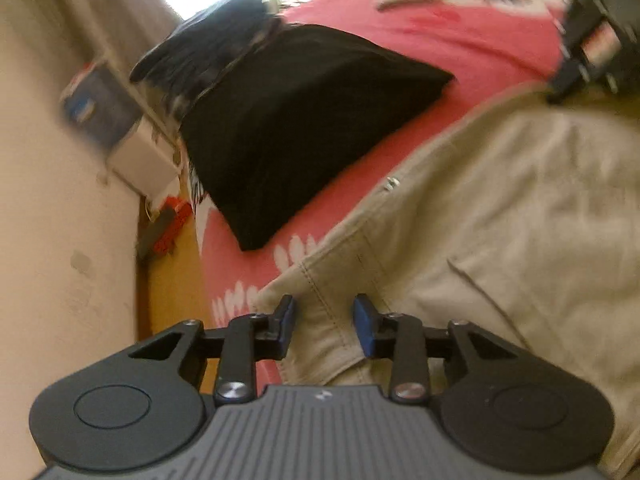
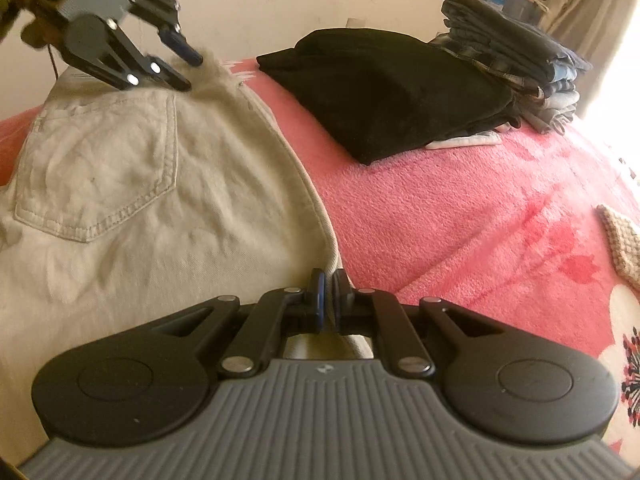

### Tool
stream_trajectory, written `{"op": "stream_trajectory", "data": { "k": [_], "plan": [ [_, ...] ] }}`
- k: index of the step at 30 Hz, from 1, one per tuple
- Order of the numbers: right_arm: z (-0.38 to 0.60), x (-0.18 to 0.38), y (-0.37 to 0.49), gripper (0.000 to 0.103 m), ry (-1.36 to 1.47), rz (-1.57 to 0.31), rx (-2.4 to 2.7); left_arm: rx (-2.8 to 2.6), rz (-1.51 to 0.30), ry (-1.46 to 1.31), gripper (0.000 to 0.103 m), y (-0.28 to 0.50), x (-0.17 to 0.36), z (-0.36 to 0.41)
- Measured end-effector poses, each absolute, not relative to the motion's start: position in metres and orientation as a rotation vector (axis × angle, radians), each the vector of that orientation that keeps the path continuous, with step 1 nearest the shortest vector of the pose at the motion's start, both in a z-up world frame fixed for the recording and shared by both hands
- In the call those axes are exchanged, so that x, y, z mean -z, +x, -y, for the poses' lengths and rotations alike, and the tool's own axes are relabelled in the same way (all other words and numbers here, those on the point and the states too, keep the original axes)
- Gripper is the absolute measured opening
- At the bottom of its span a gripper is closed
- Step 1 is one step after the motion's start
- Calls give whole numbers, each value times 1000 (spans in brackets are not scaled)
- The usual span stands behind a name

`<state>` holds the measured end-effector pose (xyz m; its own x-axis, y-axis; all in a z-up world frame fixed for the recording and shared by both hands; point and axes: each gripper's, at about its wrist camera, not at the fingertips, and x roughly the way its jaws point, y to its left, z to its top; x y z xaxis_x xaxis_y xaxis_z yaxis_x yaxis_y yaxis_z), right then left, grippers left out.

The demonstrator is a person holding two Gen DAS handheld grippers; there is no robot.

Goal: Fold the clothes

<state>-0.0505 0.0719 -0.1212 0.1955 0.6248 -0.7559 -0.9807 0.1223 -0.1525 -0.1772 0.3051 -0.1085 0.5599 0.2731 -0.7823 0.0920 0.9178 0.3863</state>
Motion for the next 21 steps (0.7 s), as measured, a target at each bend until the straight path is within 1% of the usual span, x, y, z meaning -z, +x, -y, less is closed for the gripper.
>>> {"op": "stream_trajectory", "data": {
  "k": [2,4,5,6,7,8,9,10,13,15,18,21],
  "plan": [
    [-73,120,-52,8,-738,-598,-1255,-113,-960,398,35,-178,95,-303],
    [-70,111,-54,23,-724,-586,-1213,-105,-936,392,35,-182,82,-300],
    [-67,105,-55,25,-712,-580,-1195,-101,-928,385,35,-183,77,-297],
    [-62,98,-57,31,-681,-564,-1177,-102,-922,373,35,-182,70,-294],
    [-54,89,-58,40,-635,-551,-1159,-103,-916,361,36,-181,63,-290],
    [-44,81,-60,47,-584,-546,-1141,-105,-908,349,37,-177,59,-285],
    [-34,72,-61,56,-533,-542,-1122,-101,-896,325,40,-173,54,-279],
    [-22,65,-63,59,-483,-544,-1106,-94,-885,301,41,-168,50,-272],
    [23,49,-63,63,-352,-586,-1023,-20,-864,207,42,-148,50,-244],
    [60,43,-59,64,-265,-620,-929,45,-856,157,43,-136,55,-221],
    [142,36,-40,64,-74,-661,-681,130,-859,114,43,-119,67,-189],
    [248,37,-27,64,193,-684,-338,167,-901,79,43,-104,88,-166]
  ]
}}
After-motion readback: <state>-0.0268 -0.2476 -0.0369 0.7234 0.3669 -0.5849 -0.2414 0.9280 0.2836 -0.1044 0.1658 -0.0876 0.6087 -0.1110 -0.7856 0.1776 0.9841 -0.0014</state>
